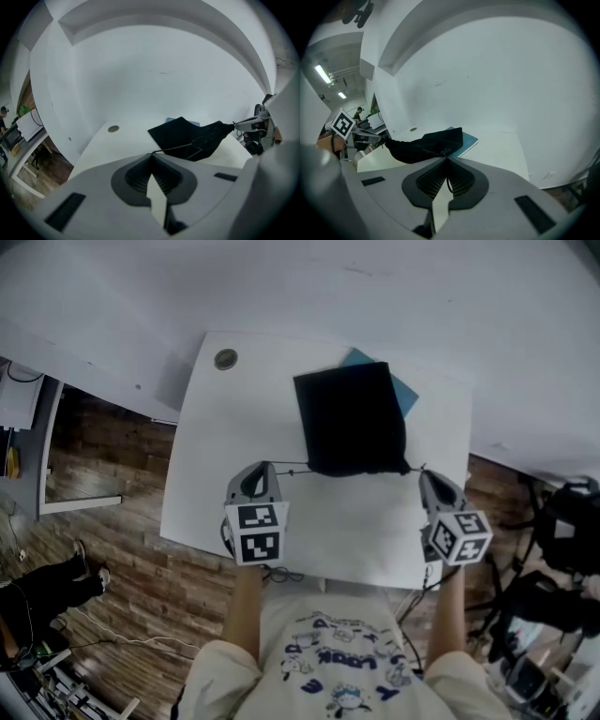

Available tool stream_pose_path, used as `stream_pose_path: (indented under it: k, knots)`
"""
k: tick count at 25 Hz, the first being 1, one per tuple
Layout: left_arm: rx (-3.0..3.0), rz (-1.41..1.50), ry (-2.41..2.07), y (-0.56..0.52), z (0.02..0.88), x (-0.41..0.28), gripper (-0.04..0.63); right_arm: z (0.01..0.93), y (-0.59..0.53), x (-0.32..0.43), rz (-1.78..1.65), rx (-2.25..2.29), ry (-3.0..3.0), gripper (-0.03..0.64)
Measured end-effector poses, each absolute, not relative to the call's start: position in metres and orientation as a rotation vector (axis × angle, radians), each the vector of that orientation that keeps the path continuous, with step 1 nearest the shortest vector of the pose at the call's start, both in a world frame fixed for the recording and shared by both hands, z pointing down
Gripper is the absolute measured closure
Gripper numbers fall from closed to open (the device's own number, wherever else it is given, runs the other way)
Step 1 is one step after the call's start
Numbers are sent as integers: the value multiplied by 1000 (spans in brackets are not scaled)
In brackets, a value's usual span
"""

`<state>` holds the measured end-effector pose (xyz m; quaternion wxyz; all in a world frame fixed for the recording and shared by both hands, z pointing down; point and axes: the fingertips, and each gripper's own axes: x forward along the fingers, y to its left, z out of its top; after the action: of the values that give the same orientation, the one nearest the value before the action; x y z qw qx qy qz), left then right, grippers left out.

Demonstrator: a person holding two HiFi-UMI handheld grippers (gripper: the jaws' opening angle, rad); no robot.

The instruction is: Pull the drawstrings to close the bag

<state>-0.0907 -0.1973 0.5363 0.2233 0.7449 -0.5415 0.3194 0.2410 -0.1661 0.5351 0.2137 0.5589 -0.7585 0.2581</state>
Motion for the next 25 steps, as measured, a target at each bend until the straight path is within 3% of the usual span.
stream_pose_path:
  k: [25]
  knots:
    - [1893, 718, -1856, -227, 472, -147, 594, 448, -176, 290, 612, 2240, -1686, 612]
